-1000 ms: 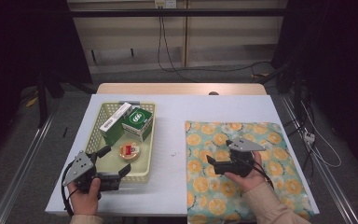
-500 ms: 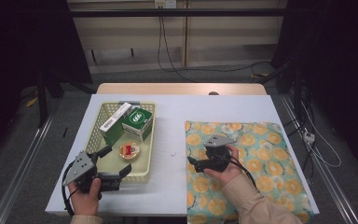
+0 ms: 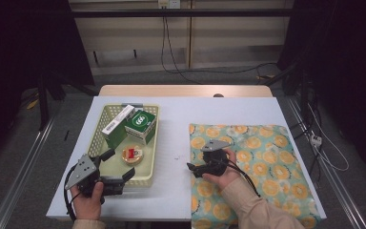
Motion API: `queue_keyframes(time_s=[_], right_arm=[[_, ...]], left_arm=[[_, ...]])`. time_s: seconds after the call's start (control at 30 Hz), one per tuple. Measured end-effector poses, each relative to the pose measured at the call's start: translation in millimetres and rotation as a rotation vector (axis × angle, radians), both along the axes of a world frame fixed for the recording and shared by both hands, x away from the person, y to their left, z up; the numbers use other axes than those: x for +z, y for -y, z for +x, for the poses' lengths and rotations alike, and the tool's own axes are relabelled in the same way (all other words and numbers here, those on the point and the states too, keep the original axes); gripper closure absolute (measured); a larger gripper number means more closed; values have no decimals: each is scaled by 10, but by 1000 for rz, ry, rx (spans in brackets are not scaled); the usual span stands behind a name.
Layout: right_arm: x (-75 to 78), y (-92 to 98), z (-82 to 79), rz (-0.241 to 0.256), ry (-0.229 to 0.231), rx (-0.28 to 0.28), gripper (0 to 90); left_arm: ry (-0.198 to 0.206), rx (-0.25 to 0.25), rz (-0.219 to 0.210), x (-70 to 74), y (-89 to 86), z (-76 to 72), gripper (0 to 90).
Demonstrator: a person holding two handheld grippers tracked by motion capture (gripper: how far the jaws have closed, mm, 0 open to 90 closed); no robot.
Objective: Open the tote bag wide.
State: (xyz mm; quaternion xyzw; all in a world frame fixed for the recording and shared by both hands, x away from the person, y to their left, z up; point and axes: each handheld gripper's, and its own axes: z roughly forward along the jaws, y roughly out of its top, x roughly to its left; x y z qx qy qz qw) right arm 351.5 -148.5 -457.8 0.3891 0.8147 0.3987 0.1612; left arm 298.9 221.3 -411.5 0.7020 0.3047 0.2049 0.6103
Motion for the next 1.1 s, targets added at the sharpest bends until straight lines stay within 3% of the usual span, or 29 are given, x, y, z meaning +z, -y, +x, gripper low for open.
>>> queue_keyframes(time_s=[0.2,0.43,0.53,0.7,0.73,0.77,0.8,1.0,1.03,1.07,1.1], right_arm=[[12,-28,5,16,-10,-13,179],[-10,-77,-23,-5,-10,-12,186],[-35,-111,-18,-21,-33,-3,213],[-40,-144,-10,-57,-28,2,345],[-38,-144,-7,-57,-25,3,421],[-38,-144,-7,-57,-25,3,421],[-25,-139,1,-51,-31,5,546],[1,-144,36,-67,-45,-7,670],[8,-148,47,-69,-48,-5,770],[8,-148,47,-69,-48,-5,770],[6,-138,64,-64,-48,-9,851]], left_arm=[[-3,11,-14,10,-5,-17,25],[2,12,-7,13,-22,-17,26],[2,10,-4,13,-20,-16,26],[3,9,1,10,-20,-13,26],[3,10,1,10,-24,-12,26],[2,10,-3,9,-26,-12,26],[2,11,-3,9,-27,-14,25],[4,12,-6,17,-26,-25,26],[4,11,-6,16,-27,-25,26],[3,11,-8,14,-28,-26,26],[-2,13,-15,12,-27,-32,26]])
